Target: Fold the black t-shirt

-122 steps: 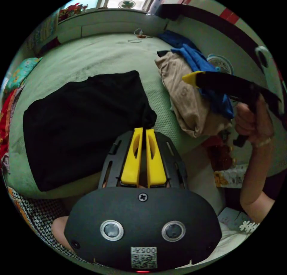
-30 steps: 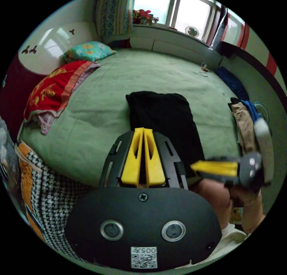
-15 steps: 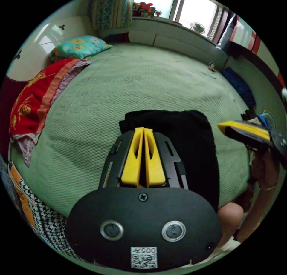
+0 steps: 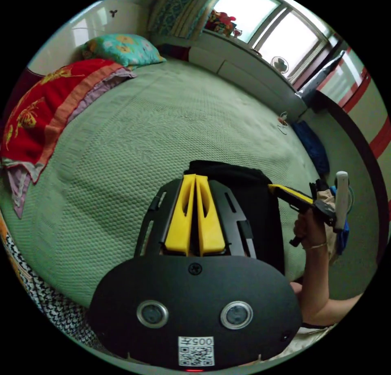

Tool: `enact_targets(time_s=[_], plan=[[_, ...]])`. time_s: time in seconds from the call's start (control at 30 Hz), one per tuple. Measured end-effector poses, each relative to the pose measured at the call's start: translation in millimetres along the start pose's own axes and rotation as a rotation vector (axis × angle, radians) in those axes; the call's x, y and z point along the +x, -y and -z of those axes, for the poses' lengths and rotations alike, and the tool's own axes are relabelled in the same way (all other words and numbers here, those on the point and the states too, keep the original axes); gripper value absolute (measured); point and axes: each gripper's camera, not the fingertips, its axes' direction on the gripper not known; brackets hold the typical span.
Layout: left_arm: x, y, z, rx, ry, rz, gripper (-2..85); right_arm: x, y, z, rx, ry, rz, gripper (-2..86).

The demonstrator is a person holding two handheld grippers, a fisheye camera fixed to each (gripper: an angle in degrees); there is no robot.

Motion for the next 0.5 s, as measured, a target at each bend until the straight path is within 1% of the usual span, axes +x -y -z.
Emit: enact_targets(time_s=[0.03, 0.07, 0.2, 0.27, 0.33, 0.37, 0.47, 0.5], plan=[[3.4, 1.6, 1.9, 0.005, 0.052, -0.014, -0.6, 0.8, -3.1, 9.3, 0.019, -0.008, 0.002, -1.1], [5.5, 2.5, 2.3, 0.003, 0.062, -0.023, -0.6, -0.2, -5.5, 18.7, 0.024, -0.017, 0.015, -1.1], [26.3, 10.3, -2.1, -0.044, -0.045, -0.118, -0.6, -13.7, -9.9, 33.8, -0.047, 0.014, 0.081, -1.0], [33.5, 14.3, -7.9, -0.076, 0.007, -0.12, -0.6, -27.3, -8.2, 24.0, -0.135, -0.019, 0.125, -1.0], [38.7, 19.2, -19.3, -0.14, 0.162, -0.123, -0.6, -36.4, -7.9, 8.4, -0.209, -0.085, 0.16, -1.1], [39.1, 19.9, -21.6, -0.147, 0.174, -0.129, -0.5, -40.5, -9.0, -3.2, -0.262, -0.138, 0.183, -1.1], [33.0, 23.6, -20.9, -0.124, 0.098, -0.045, -0.5, -39.3, -8.4, -6.1, -0.267, -0.133, 0.162, -1.1], [30.4, 24.2, -16.4, -0.098, 0.045, -0.016, -0.5, -38.1, -7.9, -4.0, -0.264, -0.13, 0.151, -1.1]])
